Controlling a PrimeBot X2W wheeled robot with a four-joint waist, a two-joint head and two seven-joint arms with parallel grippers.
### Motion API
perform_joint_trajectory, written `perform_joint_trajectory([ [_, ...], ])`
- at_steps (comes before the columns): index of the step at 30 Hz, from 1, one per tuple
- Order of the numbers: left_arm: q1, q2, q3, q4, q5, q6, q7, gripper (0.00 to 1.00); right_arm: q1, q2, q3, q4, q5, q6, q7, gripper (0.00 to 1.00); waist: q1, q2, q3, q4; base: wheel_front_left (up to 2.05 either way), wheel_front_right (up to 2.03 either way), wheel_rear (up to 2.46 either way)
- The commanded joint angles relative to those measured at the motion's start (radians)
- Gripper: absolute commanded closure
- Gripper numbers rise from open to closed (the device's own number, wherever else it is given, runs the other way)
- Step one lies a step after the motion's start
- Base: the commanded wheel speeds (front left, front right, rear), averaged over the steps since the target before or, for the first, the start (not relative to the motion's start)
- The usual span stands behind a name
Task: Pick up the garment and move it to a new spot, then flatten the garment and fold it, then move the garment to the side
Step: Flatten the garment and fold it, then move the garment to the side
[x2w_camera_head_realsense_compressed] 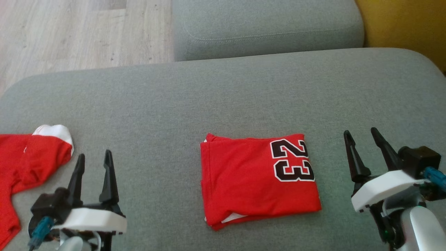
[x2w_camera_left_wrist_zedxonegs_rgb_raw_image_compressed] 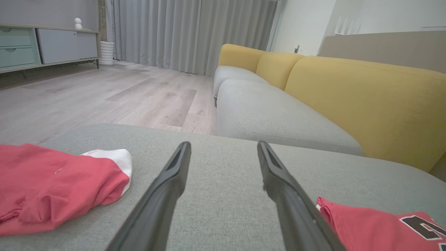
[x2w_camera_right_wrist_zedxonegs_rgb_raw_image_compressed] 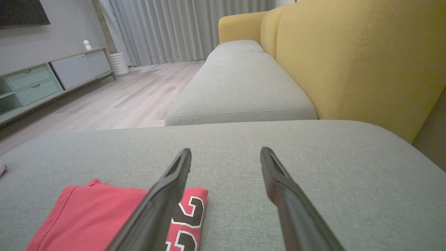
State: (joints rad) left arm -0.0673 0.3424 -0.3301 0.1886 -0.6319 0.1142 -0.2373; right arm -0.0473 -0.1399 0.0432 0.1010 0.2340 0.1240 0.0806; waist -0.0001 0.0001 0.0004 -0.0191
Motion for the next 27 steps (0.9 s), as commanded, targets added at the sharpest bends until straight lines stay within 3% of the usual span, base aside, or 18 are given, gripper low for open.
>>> perform_joint_trajectory([
  [1, -0.024, 0.031, 0.03, -0.021, 0.008, 0.003, 0.001, 0.0, -0.029, -0.016, 0.014, -0.029, -0.011, 0.007, 0.008, 0.0, 0.0001, -0.0001, -0.003, -0.004, 0.0, 0.0, 0.0],
  [20, -0.032, 0.041, 0.029, -0.02, -0.002, 0.015, 0.01, 0.0, -0.046, -0.022, 0.059, -0.014, 0.01, 0.007, 0.047, 0.0, 0.0001, -0.0001, 0.006, -0.004, 0.0, 0.0, 0.0],
  [27, -0.043, 0.046, 0.033, -0.039, 0.001, 0.023, 0.01, 0.0, -0.107, 0.01, 0.078, 0.021, 0.041, 0.007, 0.212, 0.0, 0.0001, -0.0001, 0.044, -0.002, 0.0, 0.0, 0.0],
])
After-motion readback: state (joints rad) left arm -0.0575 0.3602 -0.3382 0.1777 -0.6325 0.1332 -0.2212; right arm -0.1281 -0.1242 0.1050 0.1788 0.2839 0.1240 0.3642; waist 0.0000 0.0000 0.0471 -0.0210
